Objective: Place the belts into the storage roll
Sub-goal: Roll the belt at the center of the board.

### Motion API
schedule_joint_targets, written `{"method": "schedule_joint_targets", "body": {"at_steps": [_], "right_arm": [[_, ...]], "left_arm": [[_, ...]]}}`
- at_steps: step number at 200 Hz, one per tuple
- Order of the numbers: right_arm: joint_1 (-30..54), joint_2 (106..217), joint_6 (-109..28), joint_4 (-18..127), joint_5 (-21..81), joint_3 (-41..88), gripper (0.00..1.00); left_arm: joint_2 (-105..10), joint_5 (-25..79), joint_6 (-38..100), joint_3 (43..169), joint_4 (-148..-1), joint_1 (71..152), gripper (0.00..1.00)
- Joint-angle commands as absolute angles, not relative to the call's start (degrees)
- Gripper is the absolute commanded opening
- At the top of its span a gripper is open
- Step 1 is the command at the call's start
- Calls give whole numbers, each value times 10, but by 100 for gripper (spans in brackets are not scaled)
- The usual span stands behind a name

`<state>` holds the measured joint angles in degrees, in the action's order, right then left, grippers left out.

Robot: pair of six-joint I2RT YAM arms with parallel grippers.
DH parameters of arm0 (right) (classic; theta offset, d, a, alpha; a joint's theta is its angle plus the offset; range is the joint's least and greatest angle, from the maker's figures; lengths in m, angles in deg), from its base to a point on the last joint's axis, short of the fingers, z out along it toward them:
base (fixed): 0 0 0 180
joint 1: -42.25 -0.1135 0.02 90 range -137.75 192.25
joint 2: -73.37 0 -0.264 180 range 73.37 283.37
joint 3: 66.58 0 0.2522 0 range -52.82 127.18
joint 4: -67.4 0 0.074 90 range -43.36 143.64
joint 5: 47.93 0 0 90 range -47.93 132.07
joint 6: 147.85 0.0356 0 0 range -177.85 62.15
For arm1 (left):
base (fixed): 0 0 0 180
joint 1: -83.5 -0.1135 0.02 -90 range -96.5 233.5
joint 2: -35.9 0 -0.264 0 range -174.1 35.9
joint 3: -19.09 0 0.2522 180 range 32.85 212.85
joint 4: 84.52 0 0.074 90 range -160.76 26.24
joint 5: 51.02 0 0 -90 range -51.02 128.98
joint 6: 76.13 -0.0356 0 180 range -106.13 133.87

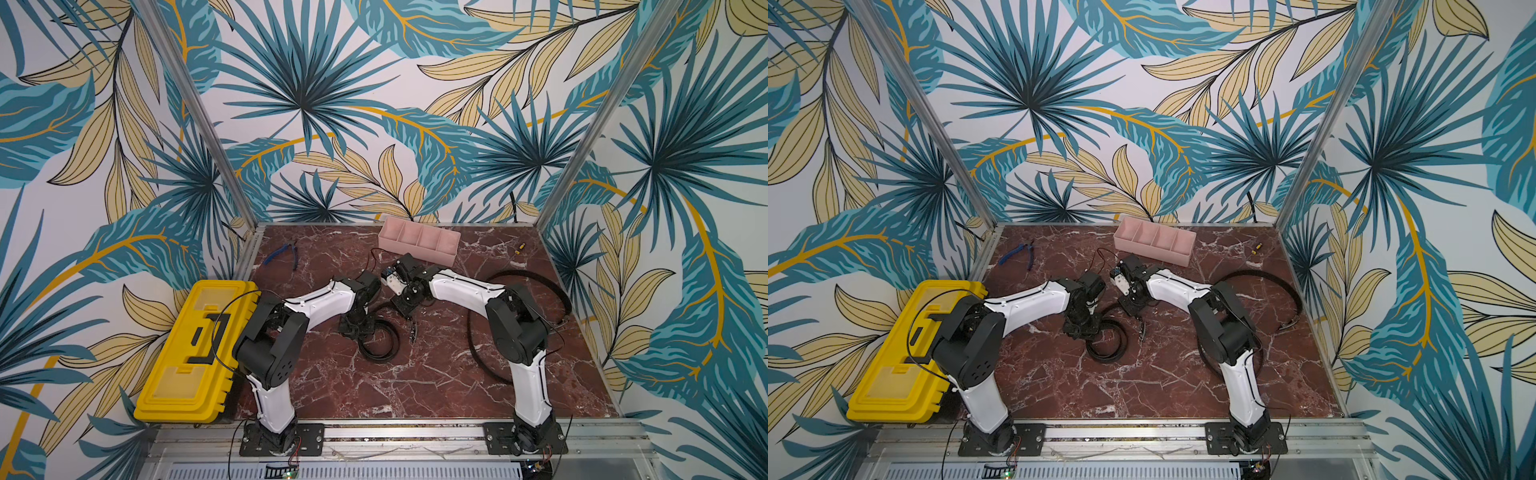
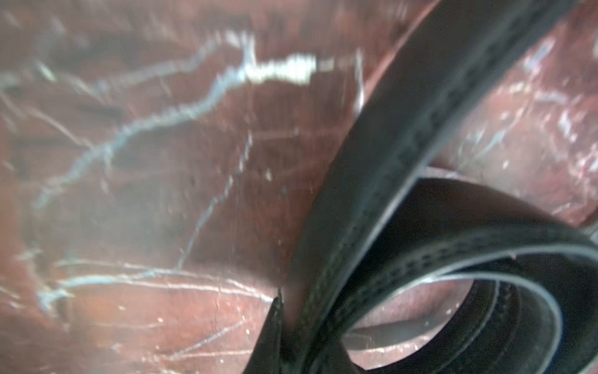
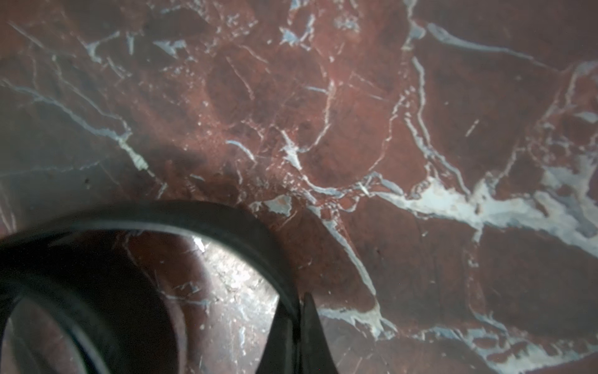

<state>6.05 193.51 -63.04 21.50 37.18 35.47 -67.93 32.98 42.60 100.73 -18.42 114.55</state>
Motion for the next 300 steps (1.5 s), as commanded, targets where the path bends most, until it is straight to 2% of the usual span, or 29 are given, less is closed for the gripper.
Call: {"method": "schedule_joint_targets", "body": {"at_steps": [1,89,116,147,161,168,209,247,267,300], "right_arm": [[68,1922,-603,202,396,338,0],[92,1840,-534,222,379,240,0],[95,1822,-532,223,378,220,0],[100,1807,-526,217,380,199,0],[102,1795,-524,220,380,183,0],[103,1790,-524,220,379,178,0],[108,1767,-519,215,383,150,0],[117,1744,-497,205,384,122,0],[121,1731,-482,203,386,104,0],[123,1708,-442,215,369,75,0]], "left_arm": [[-683,351,420,1013,-154,1144,13],[-705,396,437,1013,-154,1144,28],[-706,410,443,1011,-153,1144,28],[-708,418,453,1010,-154,1143,22],[-713,419,456,1011,-155,1142,11],[-715,419,457,1010,-155,1142,9],[-723,419,462,1019,-154,1141,11],[-734,419,468,1025,-154,1140,22],[-737,419,468,1027,-154,1140,25],[-739,416,476,1027,-153,1140,23]]}}
